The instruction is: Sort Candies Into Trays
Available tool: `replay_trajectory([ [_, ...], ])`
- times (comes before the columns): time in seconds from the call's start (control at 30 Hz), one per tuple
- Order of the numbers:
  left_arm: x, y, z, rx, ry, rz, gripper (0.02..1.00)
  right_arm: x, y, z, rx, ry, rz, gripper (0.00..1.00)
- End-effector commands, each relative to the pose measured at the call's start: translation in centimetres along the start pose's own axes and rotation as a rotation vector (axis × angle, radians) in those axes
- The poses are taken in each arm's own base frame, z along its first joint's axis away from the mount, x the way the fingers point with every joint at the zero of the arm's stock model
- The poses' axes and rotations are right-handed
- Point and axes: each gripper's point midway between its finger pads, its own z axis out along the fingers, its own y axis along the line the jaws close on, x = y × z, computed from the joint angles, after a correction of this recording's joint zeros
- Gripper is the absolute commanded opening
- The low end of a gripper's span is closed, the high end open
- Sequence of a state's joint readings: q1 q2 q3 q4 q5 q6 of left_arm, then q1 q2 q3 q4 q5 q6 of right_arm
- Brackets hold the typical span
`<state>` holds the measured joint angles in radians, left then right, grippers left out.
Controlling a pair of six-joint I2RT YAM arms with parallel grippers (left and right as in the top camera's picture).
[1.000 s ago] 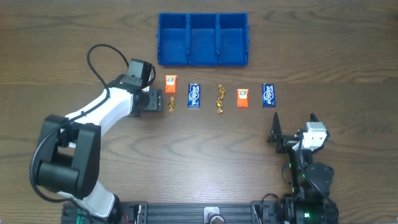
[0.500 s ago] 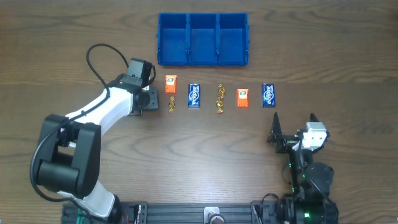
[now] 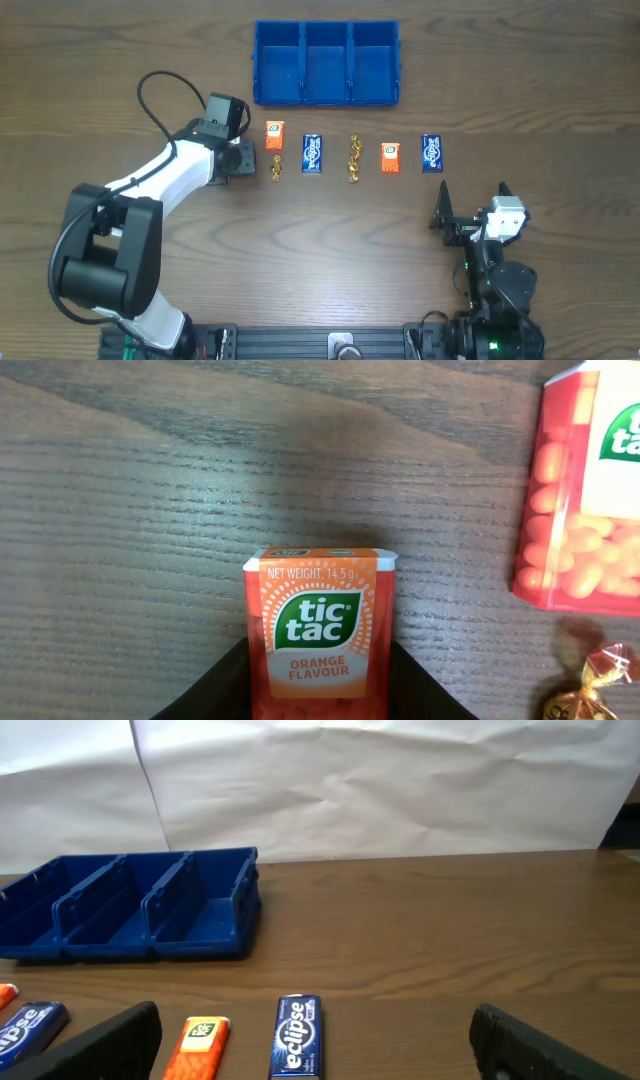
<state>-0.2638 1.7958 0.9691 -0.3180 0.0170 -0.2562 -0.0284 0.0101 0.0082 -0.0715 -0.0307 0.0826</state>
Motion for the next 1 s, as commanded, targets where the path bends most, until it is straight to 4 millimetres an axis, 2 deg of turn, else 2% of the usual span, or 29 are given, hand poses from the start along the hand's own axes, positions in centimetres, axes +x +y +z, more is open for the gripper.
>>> replay_trajectory([
  [0.03, -1.6, -0.5, -1.1, 0.002, -0.004, -0.036, 0.292, 0.1, 0.2, 0.0, -0.006, 0.003, -0.013, 0.998],
  [0.2, -6.4, -1.3, -6.8, -0.008, -0.088, -0.038, 0.299, 0.1, 0.2, 0.0, -0.007, 0.003, -0.013, 0.998],
  [0.33, -11.5, -2.7, -12.5, -0.011, -0.21, -0.034, 0.305, 0.1, 0.2, 0.0, -0.006, 0.003, -0.013, 0.998],
  [0.43, -14.6, -3.8, -16.1, 0.014, -0.307, -0.027, 0.305, 0.1, 0.2, 0.0, -0.006, 0.003, -0.013, 0.998],
  [0.53, -17.5, -5.1, -19.6, 0.049, -0.411, -0.012, 0.308, 0.1, 0.2, 0.0, -0.006, 0.003, -0.013, 0.998],
  [0.6, -18.5, -5.5, -20.9, 0.061, -0.453, 0.001, 0.303, 0.1, 0.2, 0.0, -0.007, 0.003, -0.013, 0.998],
  [0.7, -19.6, -5.7, -21.9, 0.052, -0.506, 0.015, 0.297, 0.1, 0.2, 0.0, -0.006, 0.003, -0.013, 0.998],
  [0.77, -20.1, -5.9, -21.8, 0.048, -0.522, 0.035, 0.283, 0.1, 0.2, 0.0, -0.006, 0.003, -0.013, 0.998],
  [0.9, -20.4, -6.1, -19.3, 0.031, -0.494, 0.037, 0.279, 0.1, 0.2, 0.0, -0.006, 0.003, -0.013, 0.998],
  [1.0, -20.8, -7.3, -16.9, 0.048, -0.48, 0.053, 0.292, 0.1, 0.2, 0.0, -0.007, 0.003, -0.013, 0.998],
])
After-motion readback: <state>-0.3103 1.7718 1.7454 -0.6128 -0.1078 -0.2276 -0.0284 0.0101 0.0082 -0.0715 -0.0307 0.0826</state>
